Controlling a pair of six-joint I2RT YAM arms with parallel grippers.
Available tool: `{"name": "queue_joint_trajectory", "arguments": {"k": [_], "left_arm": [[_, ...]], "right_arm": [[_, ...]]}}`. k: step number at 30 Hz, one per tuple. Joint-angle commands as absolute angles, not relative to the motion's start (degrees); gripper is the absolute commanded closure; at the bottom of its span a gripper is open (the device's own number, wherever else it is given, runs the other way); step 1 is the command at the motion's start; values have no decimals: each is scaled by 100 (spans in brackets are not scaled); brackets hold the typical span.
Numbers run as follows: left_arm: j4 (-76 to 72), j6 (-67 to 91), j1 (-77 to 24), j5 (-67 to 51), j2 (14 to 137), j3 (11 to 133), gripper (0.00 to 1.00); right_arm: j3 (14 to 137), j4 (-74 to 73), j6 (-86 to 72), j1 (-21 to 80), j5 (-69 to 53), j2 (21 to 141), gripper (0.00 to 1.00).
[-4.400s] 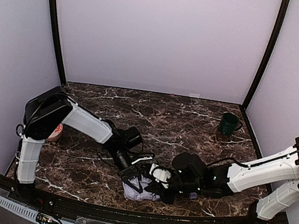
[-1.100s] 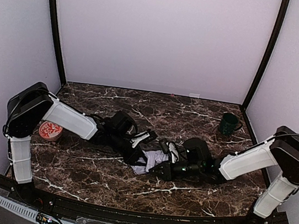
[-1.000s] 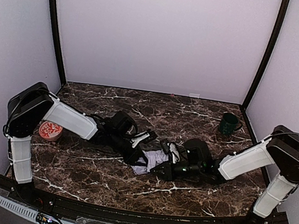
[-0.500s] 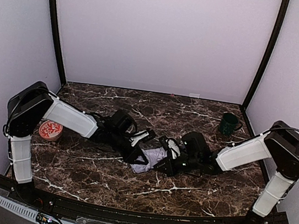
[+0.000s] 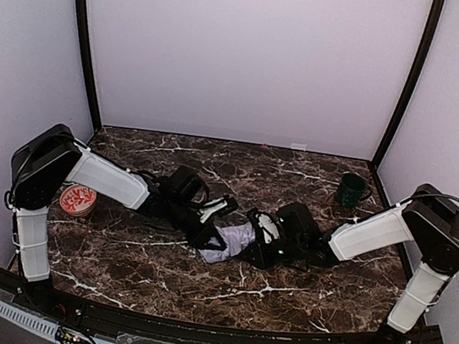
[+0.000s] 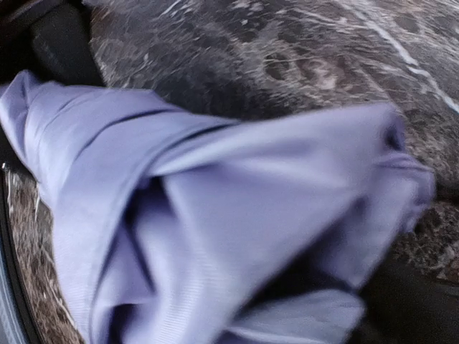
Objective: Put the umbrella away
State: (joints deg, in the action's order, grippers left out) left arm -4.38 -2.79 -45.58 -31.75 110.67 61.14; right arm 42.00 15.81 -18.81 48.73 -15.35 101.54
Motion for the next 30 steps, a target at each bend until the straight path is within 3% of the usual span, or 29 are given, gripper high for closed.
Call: {"name": "queue_joint_trajectory", "arguments": {"k": [1, 7, 14, 19, 25, 28, 30], "left_arm": [[253, -610, -4597, -2970, 11430, 5892, 100], [256, -571, -4597, -2702, 11281, 5722, 100], [402, -1225, -4675, -1444, 10572, 5802, 100], [453, -3244, -5482, 243, 9864, 5729, 100], [449, -5576, -6409, 1453, 10041, 5592, 93], [2, -6060, -6509, 1767, 10189, 5442, 80], [-110, -5987, -6513, 1916, 10216, 5517, 56]], "right_arm": [[4174, 1567, -2184, 4789, -462, 10212, 76], [4021, 1212, -2057, 4797, -648, 9858, 75], [4103, -945, -1355, 4790, -1709, 7435, 70], [5007, -2330, -1030, 4643, -675, 6364, 57], [5518, -2464, -870, 4612, -299, 6740, 52], [5829, -2697, -883, 4614, -374, 7310, 52], [6077, -2881, -876, 4608, -542, 7662, 52]]}}
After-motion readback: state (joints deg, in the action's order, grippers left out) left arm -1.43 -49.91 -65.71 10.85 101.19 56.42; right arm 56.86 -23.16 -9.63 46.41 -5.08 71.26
